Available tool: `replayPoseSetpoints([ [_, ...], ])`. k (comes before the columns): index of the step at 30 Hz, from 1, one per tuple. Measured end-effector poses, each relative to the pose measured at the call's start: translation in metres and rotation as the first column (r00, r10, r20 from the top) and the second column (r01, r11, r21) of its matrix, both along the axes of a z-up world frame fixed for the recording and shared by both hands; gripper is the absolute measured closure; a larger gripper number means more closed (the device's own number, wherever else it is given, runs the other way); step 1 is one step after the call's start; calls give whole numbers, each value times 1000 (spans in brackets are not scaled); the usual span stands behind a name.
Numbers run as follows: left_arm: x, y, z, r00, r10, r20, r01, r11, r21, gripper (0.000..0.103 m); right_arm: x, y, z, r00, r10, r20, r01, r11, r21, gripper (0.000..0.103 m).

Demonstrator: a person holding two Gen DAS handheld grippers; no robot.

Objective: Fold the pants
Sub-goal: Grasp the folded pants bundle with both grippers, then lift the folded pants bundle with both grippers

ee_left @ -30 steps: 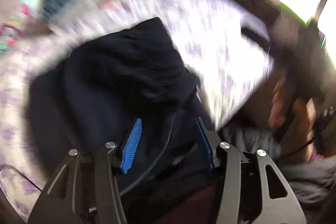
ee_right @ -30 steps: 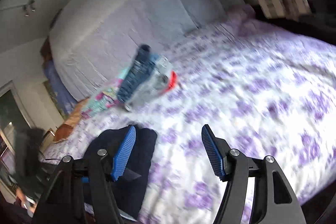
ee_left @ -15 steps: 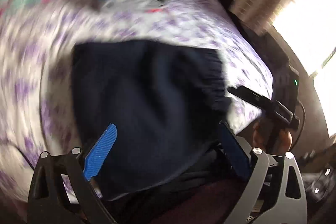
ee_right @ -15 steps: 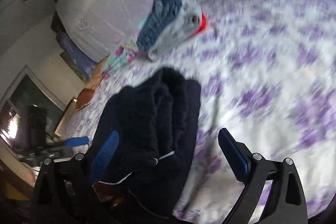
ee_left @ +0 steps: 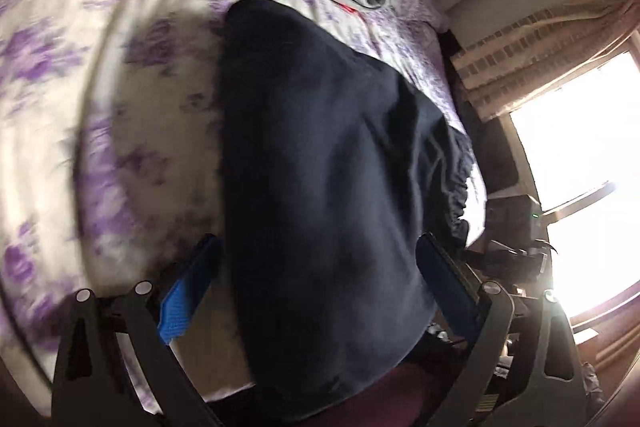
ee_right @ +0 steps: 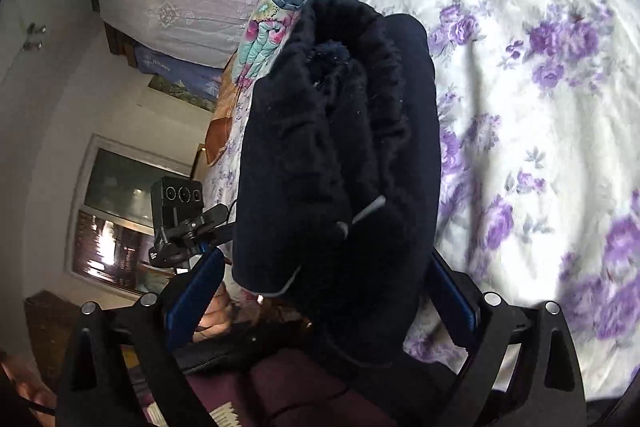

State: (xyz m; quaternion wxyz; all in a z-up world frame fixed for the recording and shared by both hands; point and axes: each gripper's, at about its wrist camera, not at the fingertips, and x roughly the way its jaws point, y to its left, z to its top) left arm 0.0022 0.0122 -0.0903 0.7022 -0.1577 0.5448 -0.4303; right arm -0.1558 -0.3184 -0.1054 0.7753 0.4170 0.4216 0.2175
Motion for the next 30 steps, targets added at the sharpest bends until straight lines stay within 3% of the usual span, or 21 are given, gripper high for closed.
replayPoseSetpoints([
  [2,1,-14,0,1000,-27,1,27,1000,-9,8,10,1,1,1000,-3,11,3,1000,30,7],
  [3,1,-19,1,999,-33,13,33,999,2,8,15,3,0,1000,-2,16,2,999,33,14],
  [4,2,-26,3,999,-43,19,42,999,13,8,20,6,0,1000,6,18,-6,1000,24,30],
  [7,0,-31,8,998,-58,37,58,998,11,10,30,18,1,998,41,43,-39,999,-33,50],
  [10,-6,-30,15,994,-59,89,58,998,14,26,25,17,-2,997,45,62,-43,998,-41,60],
  [13,-5,-25,12,996,-42,83,42,999,5,43,13,14,-8,997,19,80,-17,1000,-20,63],
  [18,-2,-20,24,998,-17,68,20,999,-45,67,-2,21,14,984,7,178,-4,1000,-18,65],
  [20,-6,-22,35,996,-33,87,37,998,-49,67,-1,21,27,978,10,206,-6,1000,-18,65],
  [22,-7,-27,37,995,-53,85,56,998,-32,59,5,20,36,978,4,210,3,999,-34,65],
  [24,0,-35,23,997,-63,34,64,998,-15,35,8,15,32,982,-10,188,16,999,-30,65],
  [26,7,-44,4,998,-65,5,65,998,23,24,12,14,22,988,-7,152,14,999,-45,64],
  [28,13,-54,-12,998,-63,-7,63,997,38,24,17,12,10,995,-10,100,14,999,-41,50],
  [30,12,-58,-7,998,-53,25,52,998,36,32,23,9,-12,998,-16,64,16,1000,-3,49],
])
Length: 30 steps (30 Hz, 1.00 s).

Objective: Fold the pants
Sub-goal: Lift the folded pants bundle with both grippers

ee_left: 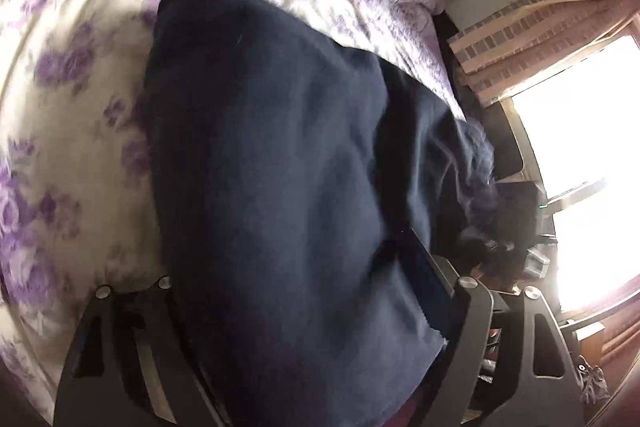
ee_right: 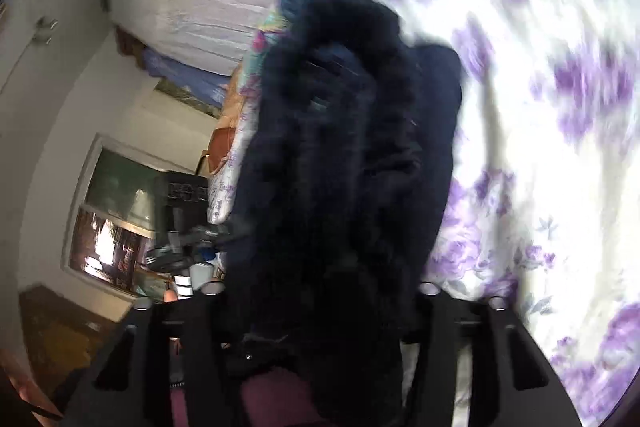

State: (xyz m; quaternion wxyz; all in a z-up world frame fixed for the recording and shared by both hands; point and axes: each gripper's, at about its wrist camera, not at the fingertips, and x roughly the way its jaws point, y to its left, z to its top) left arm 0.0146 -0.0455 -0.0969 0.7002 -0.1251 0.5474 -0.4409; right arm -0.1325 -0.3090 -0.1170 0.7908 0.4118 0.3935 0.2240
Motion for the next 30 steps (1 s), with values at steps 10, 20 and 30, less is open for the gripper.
replayPoseSetpoints([
  [10,-21,11,46,994,12,105,-11,1000,-17,80,-20,26,54,980,41,197,-17,993,-120,69],
  [20,1,-2,83,994,8,110,-5,1000,-29,80,12,13,106,968,65,241,-22,984,-178,69],
  [30,144,-49,250,918,146,368,-101,985,-139,76,166,-3,297,863,94,496,162,879,-449,69],
])
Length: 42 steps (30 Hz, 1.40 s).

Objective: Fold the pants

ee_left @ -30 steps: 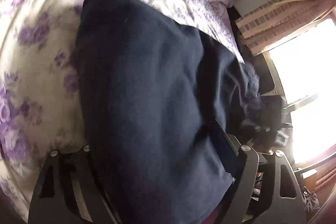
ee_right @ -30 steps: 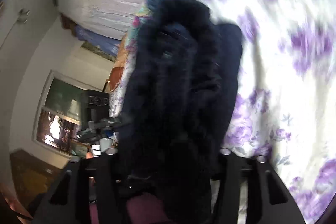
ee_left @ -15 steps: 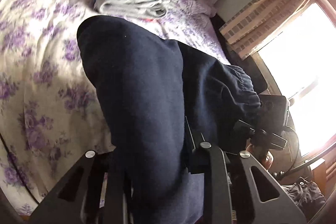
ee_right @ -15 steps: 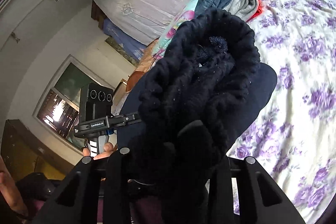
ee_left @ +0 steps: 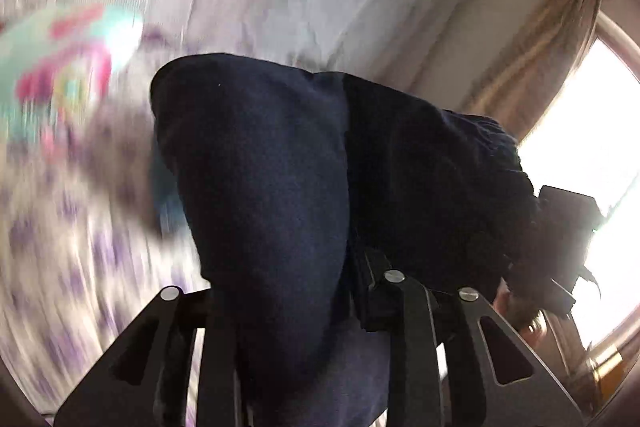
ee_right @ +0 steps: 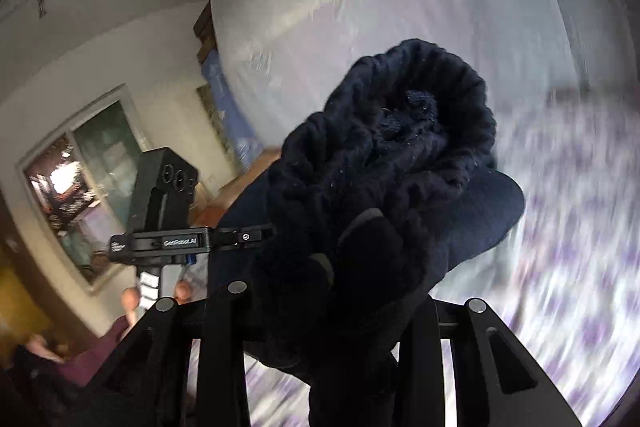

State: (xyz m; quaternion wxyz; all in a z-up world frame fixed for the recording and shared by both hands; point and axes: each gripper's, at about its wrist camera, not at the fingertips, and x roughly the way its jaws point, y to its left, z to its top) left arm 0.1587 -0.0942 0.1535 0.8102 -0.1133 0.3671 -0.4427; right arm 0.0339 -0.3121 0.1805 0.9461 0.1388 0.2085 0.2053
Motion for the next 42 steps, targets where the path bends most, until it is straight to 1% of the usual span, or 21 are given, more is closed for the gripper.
replayPoseSetpoints([
  [2,45,-15,15,999,41,16,-40,999,-10,68,47,-7,18,999,-33,18,33,999,-24,68],
  [4,97,-30,4,996,88,-9,-88,996,0,54,95,-13,14,998,-69,1,69,996,-52,65],
  [7,174,-53,-59,978,138,-154,-130,990,63,51,173,-26,-31,976,-192,-100,178,974,-138,60],
  [8,199,-61,-88,964,146,-224,-125,987,104,51,199,-36,-58,951,-255,-172,226,958,-174,57],
  [9,218,-67,-116,942,164,-293,-126,981,146,44,215,-45,-79,921,-321,-222,277,938,-209,48],
  [10,233,-64,-141,915,158,-371,-132,987,96,43,223,-52,-91,900,-367,-236,315,921,-229,44],
  [11,237,-61,-146,909,144,-392,-134,990,51,41,221,-59,-95,906,-368,-211,328,923,-203,42],
  [12,235,-59,-139,922,128,-365,-132,991,15,39,215,-61,-93,906,-382,-182,348,918,-191,27],
  [13,231,-59,-131,937,123,-327,-122,992,23,38,210,-60,-86,896,-415,-157,383,902,-201,20],
  [15,221,-59,-115,960,109,-259,-100,994,49,33,192,-61,-76,908,-407,-97,386,904,-181,20],
  [18,215,-48,-107,950,109,-292,-95,994,60,32,160,-63,-54,899,-437,-2,431,887,-167,14],
  [20,199,-28,-91,954,162,-254,-146,986,78,32,123,-64,-38,884,-462,71,467,871,-154,9],
  [21,187,-22,-81,958,186,-219,-171,981,88,28,108,-62,-33,880,-466,92,475,868,-146,6],
  [23,150,4,-57,961,256,-103,-247,965,88,13,68,-52,-25,882,-458,114,471,872,-137,5],
  [25,107,25,-35,956,293,3,-293,953,83,11,31,-42,-23,890,-441,112,454,880,-138,4],
  [27,55,40,-21,944,314,96,-324,940,105,10,-16,-28,-33,908,-409,94,418,900,-123,4],
  [30,-35,59,-14,903,362,233,-402,902,157,5,-81,-2,-63,916,-397,51,400,903,-158,4],
  [33,-113,65,-33,884,364,294,-428,883,195,5,-128,24,-94,908,-414,67,419,888,-190,4],
  [36,-169,69,-69,887,353,298,-424,877,225,5,-169,49,-127,890,-440,116,455,864,-217,4],
  [38,-187,74,-90,881,368,298,-441,867,231,5,-186,61,-146,887,-446,116,461,856,-232,4],
  [42,-213,72,-129,865,386,319,-479,824,302,5,-197,67,-172,890,-452,62,454,861,-228,4],
])
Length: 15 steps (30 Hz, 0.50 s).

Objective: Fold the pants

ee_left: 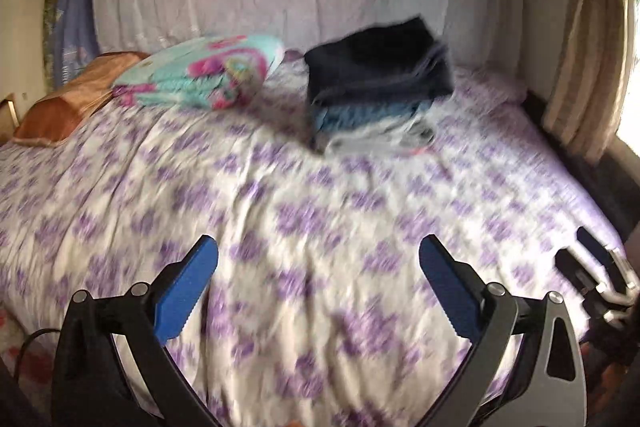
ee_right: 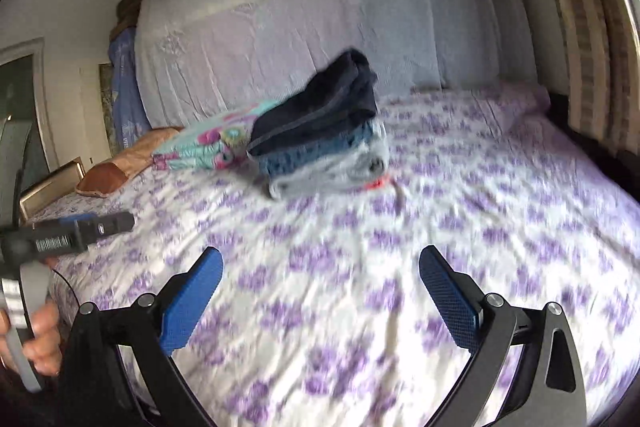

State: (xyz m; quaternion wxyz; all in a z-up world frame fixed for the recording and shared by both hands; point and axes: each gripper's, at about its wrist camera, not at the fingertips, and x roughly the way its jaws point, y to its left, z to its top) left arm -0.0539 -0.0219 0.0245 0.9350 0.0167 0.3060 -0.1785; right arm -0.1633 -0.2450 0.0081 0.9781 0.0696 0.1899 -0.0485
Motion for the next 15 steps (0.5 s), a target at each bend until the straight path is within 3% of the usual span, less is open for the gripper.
replayPoseSetpoints([
  [2,-5,0,-12,1000,4,-25,-3,1000,22,5,-4,1,-7,1000,5,-18,-5,999,38,4],
  [5,-8,0,-26,999,12,-42,-10,999,47,5,-17,11,-12,1000,-17,4,17,1000,-6,4],
  [15,-19,12,-24,999,40,19,-42,997,72,5,-29,8,-9,998,-60,25,59,998,10,4],
])
